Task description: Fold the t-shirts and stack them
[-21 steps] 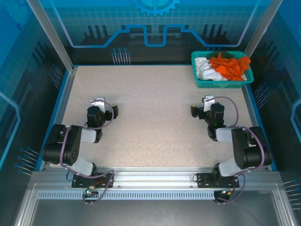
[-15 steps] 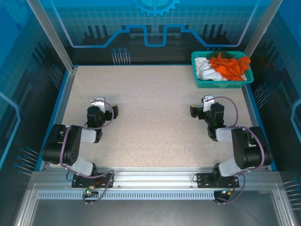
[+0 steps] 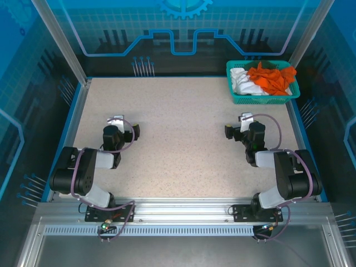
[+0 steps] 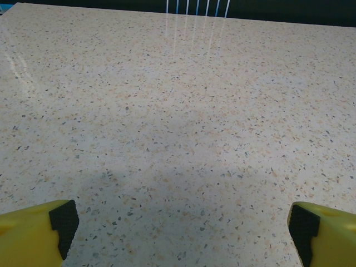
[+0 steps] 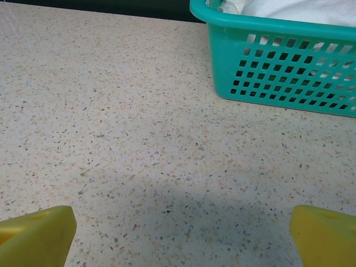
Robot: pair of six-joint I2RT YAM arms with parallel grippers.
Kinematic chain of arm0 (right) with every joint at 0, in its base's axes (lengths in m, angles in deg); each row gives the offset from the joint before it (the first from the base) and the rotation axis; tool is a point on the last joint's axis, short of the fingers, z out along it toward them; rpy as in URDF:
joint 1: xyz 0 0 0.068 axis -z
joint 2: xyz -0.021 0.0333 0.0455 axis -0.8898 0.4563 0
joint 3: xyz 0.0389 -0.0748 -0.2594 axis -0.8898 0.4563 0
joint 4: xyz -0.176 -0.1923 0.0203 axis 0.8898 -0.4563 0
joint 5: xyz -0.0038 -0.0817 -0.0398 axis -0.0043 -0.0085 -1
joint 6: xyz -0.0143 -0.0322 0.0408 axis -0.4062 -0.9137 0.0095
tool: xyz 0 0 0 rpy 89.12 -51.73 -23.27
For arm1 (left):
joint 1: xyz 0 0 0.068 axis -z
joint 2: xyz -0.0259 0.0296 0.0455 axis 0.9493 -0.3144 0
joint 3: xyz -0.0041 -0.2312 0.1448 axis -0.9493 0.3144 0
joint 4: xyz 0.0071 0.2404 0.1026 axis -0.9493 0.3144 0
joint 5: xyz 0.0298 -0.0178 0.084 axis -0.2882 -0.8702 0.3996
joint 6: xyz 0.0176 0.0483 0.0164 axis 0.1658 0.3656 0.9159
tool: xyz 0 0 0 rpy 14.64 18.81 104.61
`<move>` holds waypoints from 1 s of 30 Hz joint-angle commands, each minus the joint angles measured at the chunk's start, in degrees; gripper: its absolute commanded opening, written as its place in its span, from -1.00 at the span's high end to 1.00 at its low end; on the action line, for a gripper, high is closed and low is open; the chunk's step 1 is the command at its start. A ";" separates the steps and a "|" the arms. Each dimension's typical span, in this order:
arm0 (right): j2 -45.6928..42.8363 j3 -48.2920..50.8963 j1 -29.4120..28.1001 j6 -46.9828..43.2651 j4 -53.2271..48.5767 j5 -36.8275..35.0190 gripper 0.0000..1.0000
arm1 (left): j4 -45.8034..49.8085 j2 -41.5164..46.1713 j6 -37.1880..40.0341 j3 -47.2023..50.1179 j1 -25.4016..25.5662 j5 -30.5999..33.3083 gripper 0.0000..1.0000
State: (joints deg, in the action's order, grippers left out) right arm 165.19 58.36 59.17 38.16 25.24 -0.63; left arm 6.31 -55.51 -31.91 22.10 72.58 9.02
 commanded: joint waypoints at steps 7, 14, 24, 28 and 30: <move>0.33 -0.77 0.35 -0.43 0.24 0.53 -1.00 | -1.57 0.21 0.82 -0.74 -0.12 -0.26 -0.98; -19.03 -2.52 -5.40 1.39 -17.12 -7.58 -1.00 | 7.77 12.00 7.97 -2.80 10.83 18.69 -0.98; -45.65 -12.66 -2.41 24.13 -62.57 -20.22 -1.00 | 24.70 39.97 -15.66 -9.84 23.65 21.76 -0.98; -54.17 -13.12 3.35 33.86 -69.89 -15.65 -1.00 | 37.31 39.76 -26.43 -16.76 19.30 15.87 -0.98; -55.76 -12.96 5.62 35.93 -67.26 -10.52 -1.00 | 38.88 38.02 -29.11 -18.83 17.79 11.69 -0.98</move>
State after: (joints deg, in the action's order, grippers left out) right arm 111.01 46.25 62.42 65.29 -35.22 -14.86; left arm 35.01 -15.69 -51.49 5.64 92.06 26.34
